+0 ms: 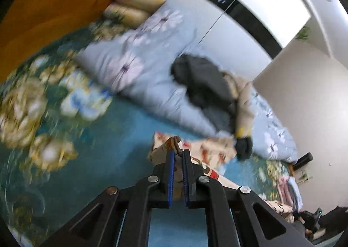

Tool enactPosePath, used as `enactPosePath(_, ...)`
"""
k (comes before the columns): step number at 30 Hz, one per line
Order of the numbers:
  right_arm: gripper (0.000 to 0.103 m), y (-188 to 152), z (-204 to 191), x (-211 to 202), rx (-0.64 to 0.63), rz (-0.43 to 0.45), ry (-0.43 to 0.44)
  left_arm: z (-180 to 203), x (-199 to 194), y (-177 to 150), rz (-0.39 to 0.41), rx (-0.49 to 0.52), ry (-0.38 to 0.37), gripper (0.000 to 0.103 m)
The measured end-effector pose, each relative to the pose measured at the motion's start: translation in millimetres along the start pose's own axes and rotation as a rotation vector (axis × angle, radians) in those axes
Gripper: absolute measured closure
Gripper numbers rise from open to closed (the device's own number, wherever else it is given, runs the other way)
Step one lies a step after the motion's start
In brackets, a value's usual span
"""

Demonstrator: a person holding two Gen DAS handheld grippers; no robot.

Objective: Fold clothes

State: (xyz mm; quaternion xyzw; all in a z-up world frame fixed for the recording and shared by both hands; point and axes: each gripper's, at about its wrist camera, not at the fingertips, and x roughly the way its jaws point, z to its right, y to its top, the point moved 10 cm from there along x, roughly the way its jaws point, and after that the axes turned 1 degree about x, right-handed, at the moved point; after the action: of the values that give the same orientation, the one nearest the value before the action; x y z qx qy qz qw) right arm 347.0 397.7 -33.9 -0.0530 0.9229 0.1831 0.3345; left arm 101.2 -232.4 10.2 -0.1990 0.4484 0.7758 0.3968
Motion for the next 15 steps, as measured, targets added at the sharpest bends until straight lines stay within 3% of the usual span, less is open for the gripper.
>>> enactPosePath(5,0.1,10,-20,29,-0.08,-0.046,-0.076,-24,20,-24,-0.06,-0.083,0.049,0.096)
enactPosePath(9,0.099,18,-29,94,-0.124,-0.147,-0.2,-31,57,-23,-0.097,-0.197,0.068,0.096)
enactPosePath(12,0.097,20,-38,129,-0.173,-0.193,-0.226,-30,81,-19,-0.11,-0.239,0.071,0.096)
enactPosePath(15,0.059,28,-48,140,-0.211,-0.194,-0.194,-27,96,-13,-0.116,-0.24,0.084,0.096)
